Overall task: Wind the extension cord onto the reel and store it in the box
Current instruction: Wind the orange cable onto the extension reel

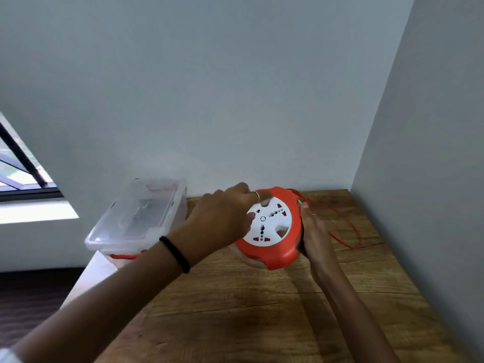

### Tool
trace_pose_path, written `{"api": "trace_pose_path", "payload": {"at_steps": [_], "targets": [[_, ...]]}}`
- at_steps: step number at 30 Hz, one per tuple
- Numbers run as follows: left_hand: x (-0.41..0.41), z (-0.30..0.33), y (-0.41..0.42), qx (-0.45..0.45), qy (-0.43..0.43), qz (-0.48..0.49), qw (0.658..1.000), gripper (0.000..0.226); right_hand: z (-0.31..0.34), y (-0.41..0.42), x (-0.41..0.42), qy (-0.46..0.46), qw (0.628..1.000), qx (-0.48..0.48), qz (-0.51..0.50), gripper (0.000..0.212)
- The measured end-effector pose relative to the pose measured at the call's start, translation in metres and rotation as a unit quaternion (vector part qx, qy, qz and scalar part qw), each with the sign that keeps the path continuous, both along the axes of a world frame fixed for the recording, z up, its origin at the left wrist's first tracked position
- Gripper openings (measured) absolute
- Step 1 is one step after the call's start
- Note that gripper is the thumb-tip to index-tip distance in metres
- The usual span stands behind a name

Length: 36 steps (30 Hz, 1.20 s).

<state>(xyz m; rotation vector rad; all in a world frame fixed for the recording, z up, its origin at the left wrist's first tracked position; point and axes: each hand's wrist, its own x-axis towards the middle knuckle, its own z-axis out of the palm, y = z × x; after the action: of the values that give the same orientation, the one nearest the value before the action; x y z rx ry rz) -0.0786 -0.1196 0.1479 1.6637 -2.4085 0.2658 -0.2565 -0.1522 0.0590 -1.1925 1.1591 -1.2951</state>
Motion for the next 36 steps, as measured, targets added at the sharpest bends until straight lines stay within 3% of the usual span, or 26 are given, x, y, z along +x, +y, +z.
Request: {"api": "trace_pose_path", "payload": {"at_steps": [5, 8, 14, 23, 26, 31, 36], "targets": [[-0.010, -0.020, 0.010, 0.042, 0.115, 0.088, 0.989, 0.052, -0.006, 0.015, 0.008, 0.019, 1.000, -0.010, -0.015, 0.063], [-0.014, -0.023, 0.017, 0.082, 0.117, 0.128, 0.981, 0.055, -0.005, 0.024, 0.015, 0.005, 1.000, -0.005, -0.024, 0.051], [-0.017, -0.033, 0.030, 0.130, 0.146, 0.149, 0.969, 0.066, -0.001, 0.041, 0.038, -0.046, 0.998, 0.017, -0.040, 0.050], [0.003, -0.043, 0.036, 0.196, 0.245, 0.152, 0.937, 0.066, -0.005, 0.060, 0.057, 0.046, 0.997, -0.019, -0.056, 0.040], [0.010, -0.040, 0.043, 0.188, 0.230, 0.114, 0.948, 0.068, -0.003, 0.065, 0.059, 0.083, 0.994, -0.035, -0.064, 0.040], [0.021, -0.031, 0.046, 0.154, 0.132, 0.037, 0.979, 0.068, -0.001, 0.070, 0.059, 0.048, 0.996, -0.015, -0.071, 0.039], [0.029, -0.029, 0.045, 0.153, 0.044, -0.039, 0.986, 0.063, -0.003, 0.072, 0.055, 0.035, 0.998, -0.002, -0.052, 0.057]]}}
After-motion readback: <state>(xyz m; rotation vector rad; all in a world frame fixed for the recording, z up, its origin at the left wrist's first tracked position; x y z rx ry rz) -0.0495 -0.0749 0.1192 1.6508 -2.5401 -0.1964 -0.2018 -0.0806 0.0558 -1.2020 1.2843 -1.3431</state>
